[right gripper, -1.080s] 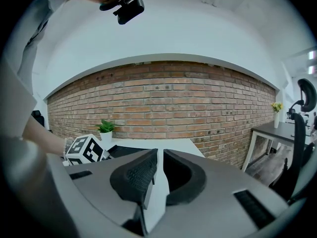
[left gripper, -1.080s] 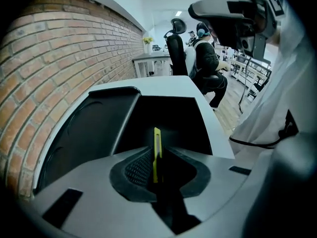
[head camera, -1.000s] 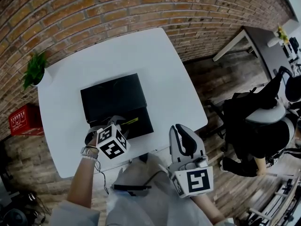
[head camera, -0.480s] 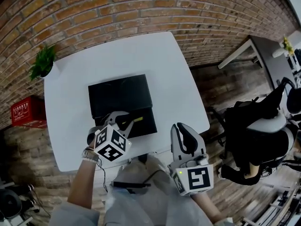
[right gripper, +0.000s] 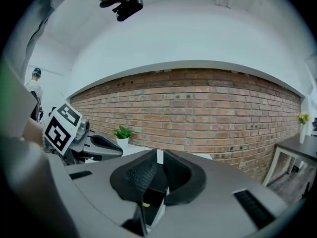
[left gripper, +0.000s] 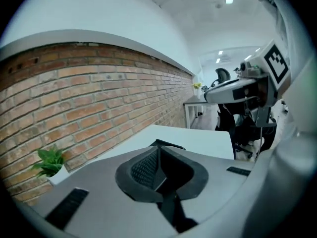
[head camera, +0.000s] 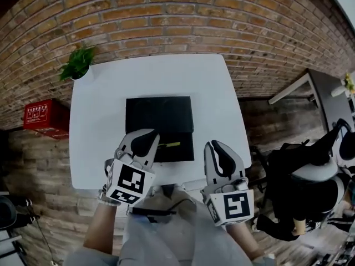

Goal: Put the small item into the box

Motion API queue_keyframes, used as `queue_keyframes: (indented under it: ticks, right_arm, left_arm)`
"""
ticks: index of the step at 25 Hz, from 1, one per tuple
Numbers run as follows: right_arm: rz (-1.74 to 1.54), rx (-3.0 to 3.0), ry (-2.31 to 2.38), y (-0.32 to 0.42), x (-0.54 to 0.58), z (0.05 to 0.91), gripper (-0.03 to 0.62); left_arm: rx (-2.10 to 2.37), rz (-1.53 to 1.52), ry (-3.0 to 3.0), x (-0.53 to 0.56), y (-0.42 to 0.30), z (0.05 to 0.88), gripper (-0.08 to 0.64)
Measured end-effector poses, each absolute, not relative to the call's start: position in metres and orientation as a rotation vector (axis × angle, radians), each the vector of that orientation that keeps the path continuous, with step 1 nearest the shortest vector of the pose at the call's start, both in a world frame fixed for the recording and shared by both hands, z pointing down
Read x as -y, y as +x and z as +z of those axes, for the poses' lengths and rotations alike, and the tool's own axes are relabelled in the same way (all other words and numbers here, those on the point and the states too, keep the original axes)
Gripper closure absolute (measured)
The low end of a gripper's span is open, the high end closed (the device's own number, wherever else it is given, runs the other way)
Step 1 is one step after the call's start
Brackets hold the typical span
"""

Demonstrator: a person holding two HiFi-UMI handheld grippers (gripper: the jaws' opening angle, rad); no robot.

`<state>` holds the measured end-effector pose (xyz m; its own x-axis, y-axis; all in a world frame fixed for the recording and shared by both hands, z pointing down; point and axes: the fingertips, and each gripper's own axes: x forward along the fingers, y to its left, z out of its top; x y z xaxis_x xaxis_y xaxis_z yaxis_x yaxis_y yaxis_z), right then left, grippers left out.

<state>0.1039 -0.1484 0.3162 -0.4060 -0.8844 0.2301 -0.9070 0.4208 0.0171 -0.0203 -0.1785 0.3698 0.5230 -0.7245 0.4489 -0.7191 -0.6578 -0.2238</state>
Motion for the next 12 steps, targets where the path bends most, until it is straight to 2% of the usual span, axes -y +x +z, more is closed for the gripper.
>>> queue_keyframes:
  ticks: [12]
  right_arm:
    - [0.053, 2.628, 1.398, 0.066, 0.147, 0.284, 0.527]
  left_arm:
    - [-1.584, -0.537, -2.556, 0.143, -0.06, 0.281, 0.532]
